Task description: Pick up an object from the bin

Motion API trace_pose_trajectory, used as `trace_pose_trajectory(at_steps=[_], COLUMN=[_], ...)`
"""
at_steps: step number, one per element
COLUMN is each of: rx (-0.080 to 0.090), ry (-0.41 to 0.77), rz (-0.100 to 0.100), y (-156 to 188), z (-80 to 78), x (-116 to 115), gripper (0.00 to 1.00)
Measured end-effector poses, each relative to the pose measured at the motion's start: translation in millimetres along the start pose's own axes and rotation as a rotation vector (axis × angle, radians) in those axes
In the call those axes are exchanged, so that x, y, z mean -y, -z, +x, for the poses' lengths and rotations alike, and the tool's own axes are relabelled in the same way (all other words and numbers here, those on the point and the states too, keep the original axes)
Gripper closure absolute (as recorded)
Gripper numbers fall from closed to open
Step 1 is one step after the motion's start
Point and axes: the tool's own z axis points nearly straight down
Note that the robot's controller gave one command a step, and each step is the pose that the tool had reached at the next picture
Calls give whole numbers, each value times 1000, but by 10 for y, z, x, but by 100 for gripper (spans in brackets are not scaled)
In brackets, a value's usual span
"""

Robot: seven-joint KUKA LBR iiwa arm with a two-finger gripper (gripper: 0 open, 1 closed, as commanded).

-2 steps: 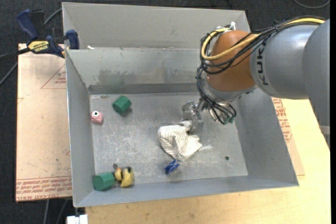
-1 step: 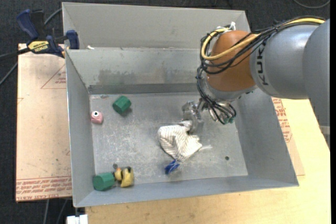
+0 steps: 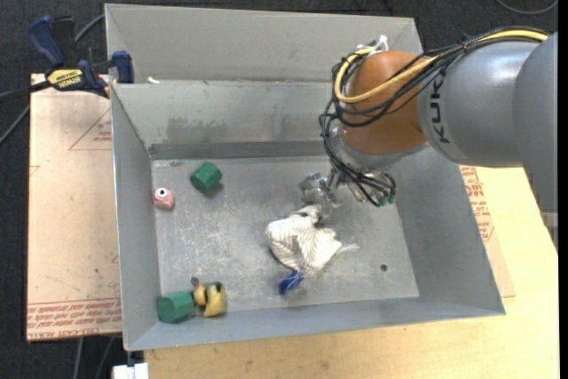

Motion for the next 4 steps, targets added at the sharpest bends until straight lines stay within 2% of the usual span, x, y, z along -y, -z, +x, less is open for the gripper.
trace_pose_trajectory(at_steps=[1,2,3,4], rx=[6,4,5,6], ry=[-27,-24,188,186], rz=[2,0,1,-2], y=[814,981,454,335], z=[55,-224,-1,35], x=[180,-198,-386,-409], gripper=[100,100,100,100])
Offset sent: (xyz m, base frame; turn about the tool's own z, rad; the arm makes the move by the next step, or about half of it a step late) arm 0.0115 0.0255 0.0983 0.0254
